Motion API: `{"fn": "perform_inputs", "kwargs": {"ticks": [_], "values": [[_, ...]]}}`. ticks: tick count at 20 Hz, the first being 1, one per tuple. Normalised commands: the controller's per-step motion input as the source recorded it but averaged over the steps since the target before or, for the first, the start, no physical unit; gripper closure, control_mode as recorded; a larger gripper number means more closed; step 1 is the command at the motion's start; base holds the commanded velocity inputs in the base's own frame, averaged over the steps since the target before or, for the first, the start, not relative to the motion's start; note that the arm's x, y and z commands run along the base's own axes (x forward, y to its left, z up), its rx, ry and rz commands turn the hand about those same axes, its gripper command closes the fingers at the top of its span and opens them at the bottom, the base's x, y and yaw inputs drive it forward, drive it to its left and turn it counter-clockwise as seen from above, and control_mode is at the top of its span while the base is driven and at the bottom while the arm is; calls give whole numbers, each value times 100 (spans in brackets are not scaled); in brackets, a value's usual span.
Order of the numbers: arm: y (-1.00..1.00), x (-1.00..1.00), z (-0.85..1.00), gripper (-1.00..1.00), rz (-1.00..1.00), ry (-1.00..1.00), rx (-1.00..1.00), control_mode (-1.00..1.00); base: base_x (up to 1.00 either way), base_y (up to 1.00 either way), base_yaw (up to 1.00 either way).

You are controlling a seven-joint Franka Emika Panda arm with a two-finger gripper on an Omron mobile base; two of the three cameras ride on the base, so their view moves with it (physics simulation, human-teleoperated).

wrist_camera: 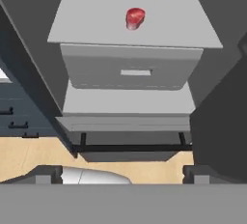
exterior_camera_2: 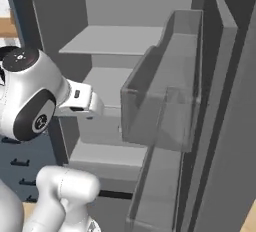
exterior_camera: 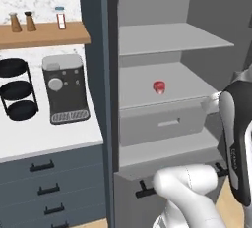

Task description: Place one sweet potato and one steak in each tupperware on the nearby counter, to pack two identical lunches.

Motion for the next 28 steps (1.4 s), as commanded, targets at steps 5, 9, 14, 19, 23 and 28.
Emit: {"fn": "perform_inputs", "kwargs": {"ticks": [5, 9, 14, 19, 23, 28], "values": [[0, 0, 0, -100, 0, 0, 0, 100, 86, -27, 15], [0, 0, 0, -100, 0, 0, 0, 100, 85, -2, 7], [4, 60, -23, -100, 1, 0, 2, -100, 34, 5, 1], [0, 92, -55, -100, 2, 3, 11, -100, 0, 0, 0], [7, 77, -59, -100, 0, -5, 2, -100, 0, 0, 0], [0, 82, -52, -100, -2, -1, 0, -100, 0, 0, 0]]}}
